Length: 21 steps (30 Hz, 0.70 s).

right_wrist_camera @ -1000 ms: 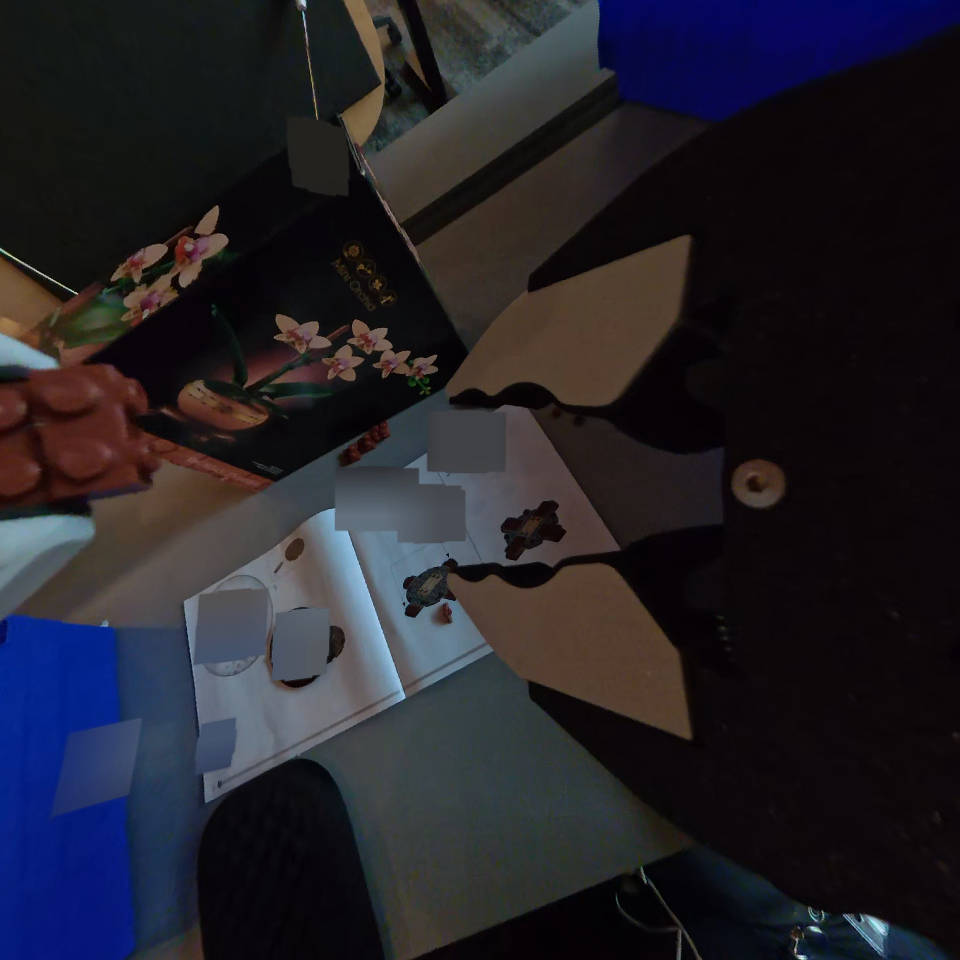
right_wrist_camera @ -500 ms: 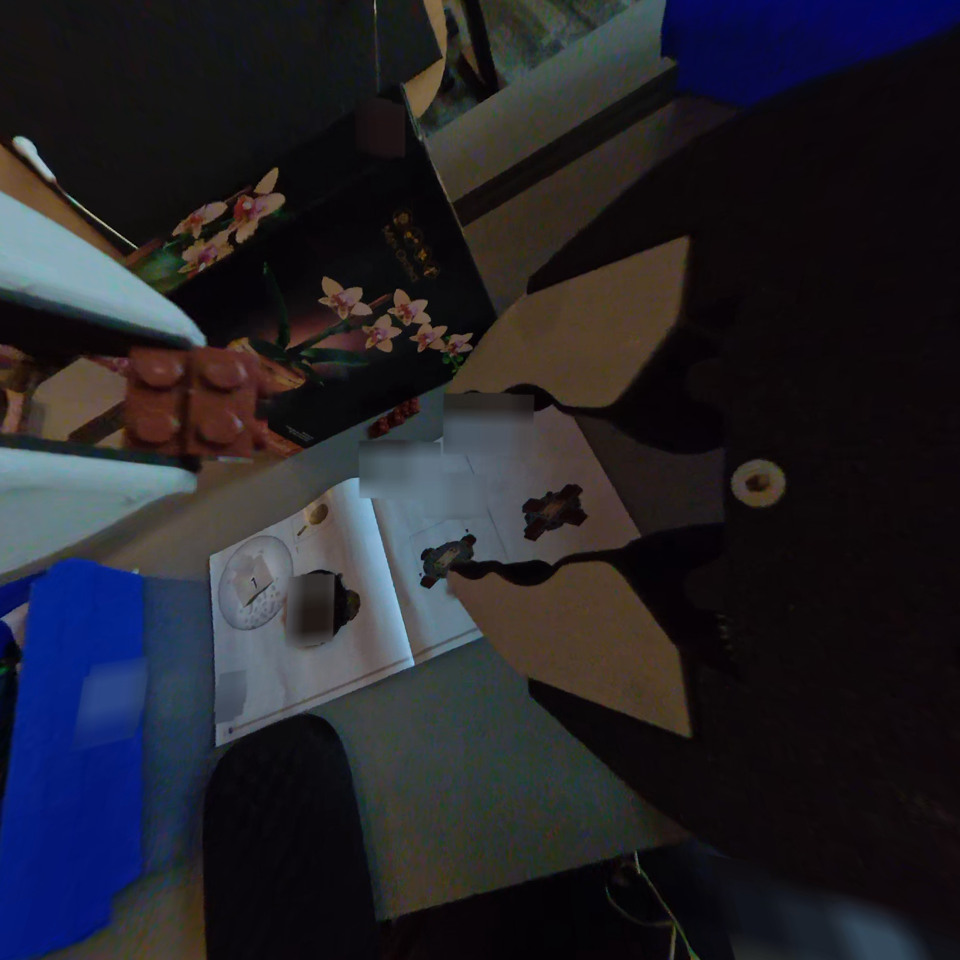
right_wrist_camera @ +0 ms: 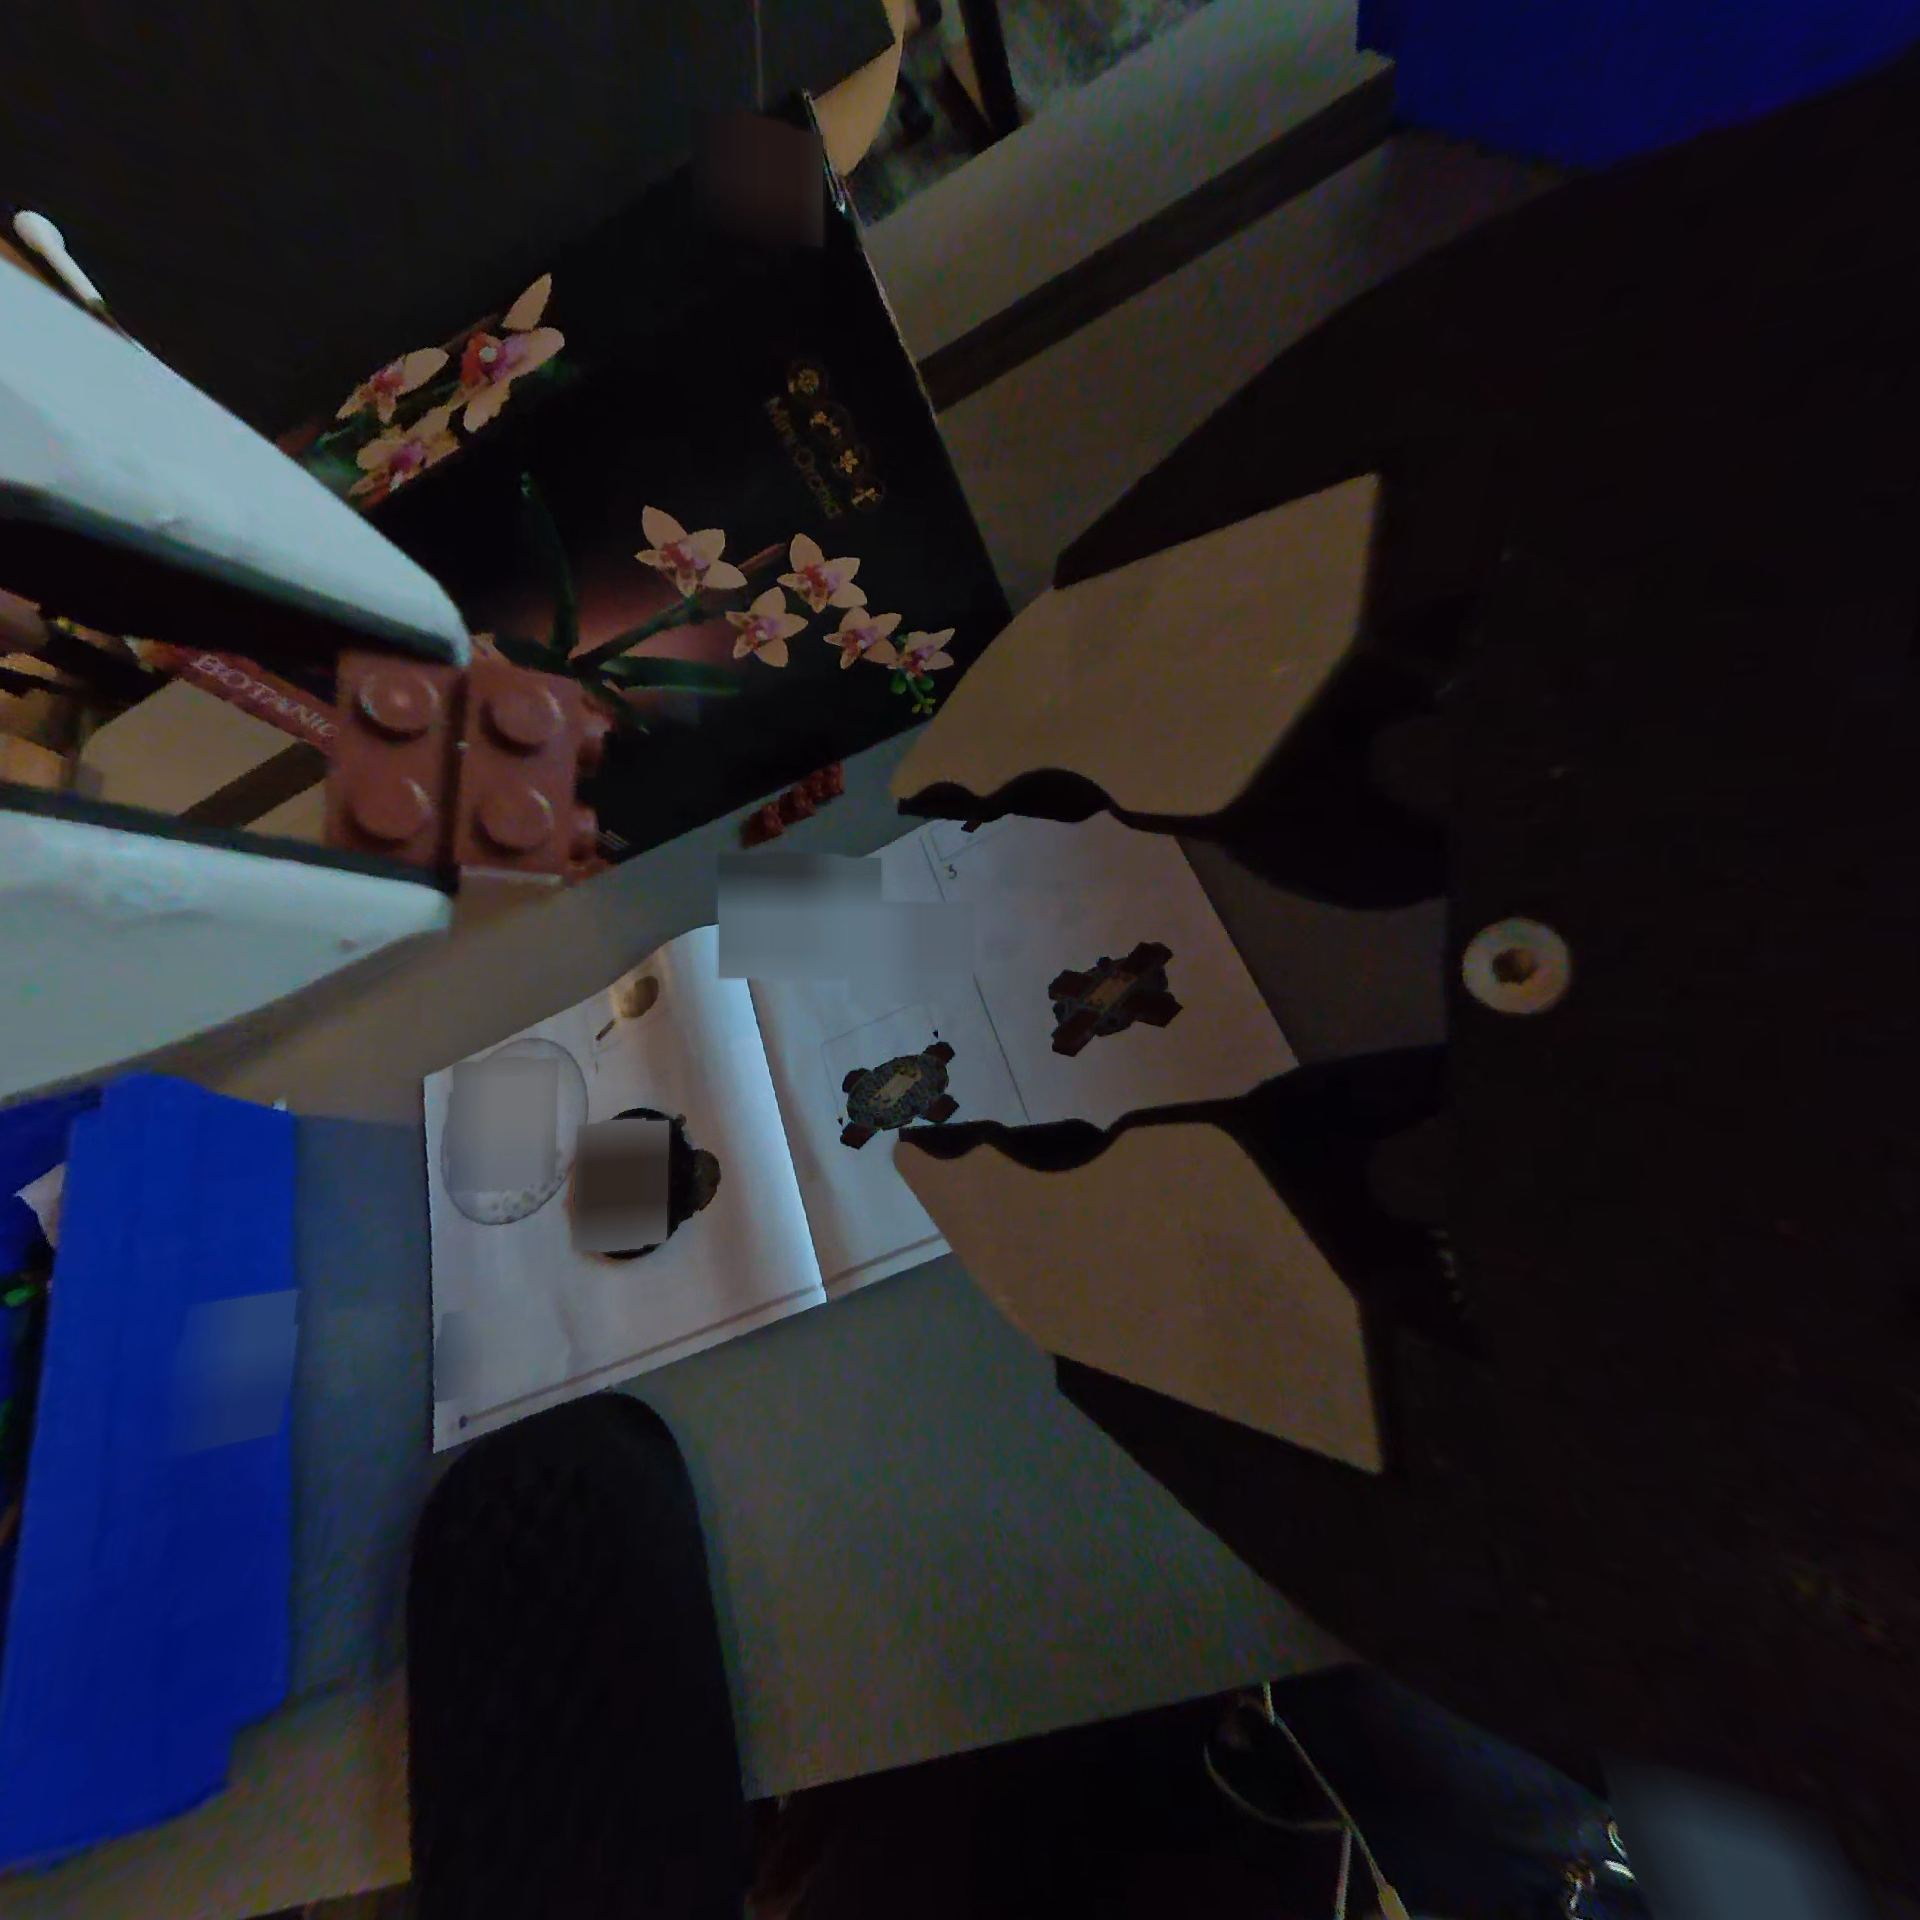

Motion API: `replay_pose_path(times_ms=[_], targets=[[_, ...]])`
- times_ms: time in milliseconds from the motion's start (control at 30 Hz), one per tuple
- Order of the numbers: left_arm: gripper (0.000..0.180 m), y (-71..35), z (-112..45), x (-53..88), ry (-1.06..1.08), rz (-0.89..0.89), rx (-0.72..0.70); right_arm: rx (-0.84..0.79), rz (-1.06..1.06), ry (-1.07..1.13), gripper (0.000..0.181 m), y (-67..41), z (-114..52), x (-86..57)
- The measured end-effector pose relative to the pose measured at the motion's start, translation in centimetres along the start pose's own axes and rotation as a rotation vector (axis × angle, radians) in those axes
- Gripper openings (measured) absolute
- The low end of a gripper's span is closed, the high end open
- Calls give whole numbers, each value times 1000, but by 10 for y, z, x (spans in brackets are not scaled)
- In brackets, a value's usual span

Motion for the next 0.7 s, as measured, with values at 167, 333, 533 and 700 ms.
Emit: replay_pose_path(times_ms=[167, 333, 533, 700], targets=[[14, 11, 8, -5, -44, 22, -153, -6, -12, -28, 57, 3, -5, 1], [14, 42, 16, -18, -130, 81, -408, -30, -10, -86, 61, 9, -14, 2], [14, 107, 15, -43, -267, 193, -562, -131, -1, -182, 53, 14, -29, 6], [14, 168, 2, -59, -315, 305, -587, -135, -5, -318, 52, 36, -51, 16]])
Point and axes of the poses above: each gripper's, where its closed fingertips meet, z back along the fingers, y out of its underside, x = y × z across the jaws, the point moved 9 cm from there along z, back along the fingers, and after that the axes turned 11 degrees about z, right-handed, at the moved point
